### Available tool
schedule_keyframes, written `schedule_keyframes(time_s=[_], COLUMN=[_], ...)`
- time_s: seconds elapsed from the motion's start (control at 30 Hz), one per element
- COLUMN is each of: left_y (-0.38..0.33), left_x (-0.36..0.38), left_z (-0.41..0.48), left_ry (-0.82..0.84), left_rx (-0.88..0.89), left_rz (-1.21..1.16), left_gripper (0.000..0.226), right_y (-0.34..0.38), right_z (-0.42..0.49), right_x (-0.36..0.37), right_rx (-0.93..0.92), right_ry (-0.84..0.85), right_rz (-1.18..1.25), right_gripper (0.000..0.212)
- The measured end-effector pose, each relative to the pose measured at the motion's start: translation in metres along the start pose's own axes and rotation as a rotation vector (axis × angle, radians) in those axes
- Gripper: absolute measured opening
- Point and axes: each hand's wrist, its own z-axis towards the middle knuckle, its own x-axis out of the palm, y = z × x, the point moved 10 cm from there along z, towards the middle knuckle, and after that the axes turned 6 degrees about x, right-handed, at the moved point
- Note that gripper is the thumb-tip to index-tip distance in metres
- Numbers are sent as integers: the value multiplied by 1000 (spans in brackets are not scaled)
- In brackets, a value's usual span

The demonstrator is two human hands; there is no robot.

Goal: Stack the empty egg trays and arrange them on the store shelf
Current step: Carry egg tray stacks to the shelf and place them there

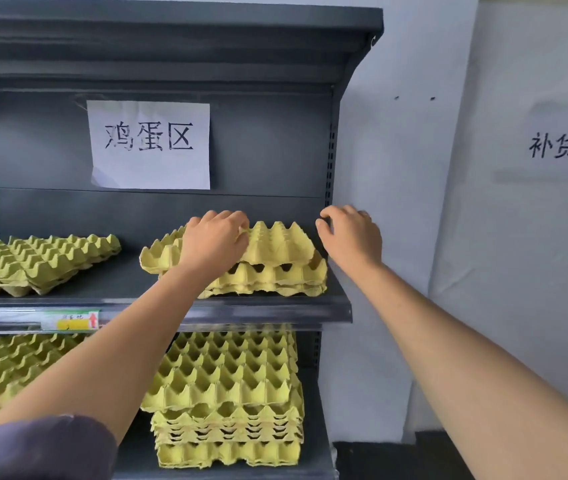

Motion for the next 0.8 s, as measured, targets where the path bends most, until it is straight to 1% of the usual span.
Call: schedule_keyframes(time_s=[0.07,0.17,0.37,0.5,0.63,0.8], left_y=[-28,-92,-242,-327,-396,-463], left_x=[-2,8,47,79,129,212], left_z=[9,23,36,29,13,3], left_ry=[-49,-91,-91,-82,26,262], left_rx=[46,133,292,364,406,446], left_rz=[-29,-95,-229,-289,-370,-352], left_gripper=[23,22,25,25,25,29], right_y=[-18,-65,-194,-283,-371,-474], right_z=[-1,-4,-23,-47,-77,-105], right_x=[-13,-31,-71,-92,-96,-81], right_rx=[-14,-7,38,66,106,220], right_ry=[-15,-12,22,48,134,257], right_rz=[-27,-69,-171,-234,-317,-382], right_gripper=[31,31,31,30,31,33])
